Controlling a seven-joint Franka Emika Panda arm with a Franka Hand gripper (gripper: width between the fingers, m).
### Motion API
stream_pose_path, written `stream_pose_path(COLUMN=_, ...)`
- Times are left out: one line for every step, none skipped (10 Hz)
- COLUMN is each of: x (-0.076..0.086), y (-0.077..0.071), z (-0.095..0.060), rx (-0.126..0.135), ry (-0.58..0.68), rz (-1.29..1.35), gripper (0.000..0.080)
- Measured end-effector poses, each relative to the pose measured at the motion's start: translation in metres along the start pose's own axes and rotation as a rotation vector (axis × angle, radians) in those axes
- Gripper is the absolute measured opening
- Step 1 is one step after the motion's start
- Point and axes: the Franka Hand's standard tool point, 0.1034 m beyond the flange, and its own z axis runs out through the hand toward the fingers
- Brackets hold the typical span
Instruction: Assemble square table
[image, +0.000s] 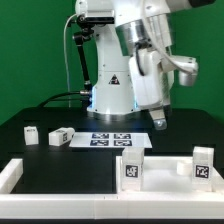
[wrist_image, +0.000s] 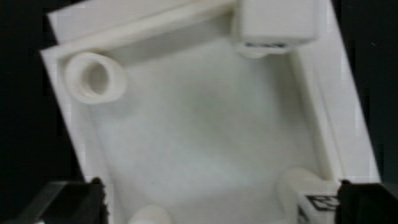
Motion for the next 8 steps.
stream_pose_path(x=-0.002, y=0.01, z=0.011, rx=0.017, ry=0.019, rz=0.003, gripper=0.0649)
stream_pose_path(x=0.0, y=0.021, z=0.022, rx=0.038, ry=0.041, rz=-0.006, gripper=0.0649)
stream_pose_path(x=0.005, y=0.025, z=0.027, rx=0.082, ry=0.059, rz=-0.005, gripper=0.0649)
stream_pose_path(x=0.005, y=0.029, z=0.03, rx=0.068, ry=0.06, rz=-0.008, gripper=0.0649)
stream_pose_path(x=0.005, y=0.028, z=0.029, rx=0.069, ry=0.059, rz=-0.009, gripper=0.0649)
stream_pose_path(x=0.005, y=0.028, z=0.03, rx=0.068, ry=0.06, rz=-0.01, gripper=0.0649)
stream_pose_path(x=0.005, y=0.028, z=0.03, rx=0.067, ry=0.061, rz=-0.01, gripper=0.0649)
stream_pose_path(x=0.006, y=0.029, z=0.032, rx=0.064, ry=0.063, rz=-0.025, gripper=0.0649)
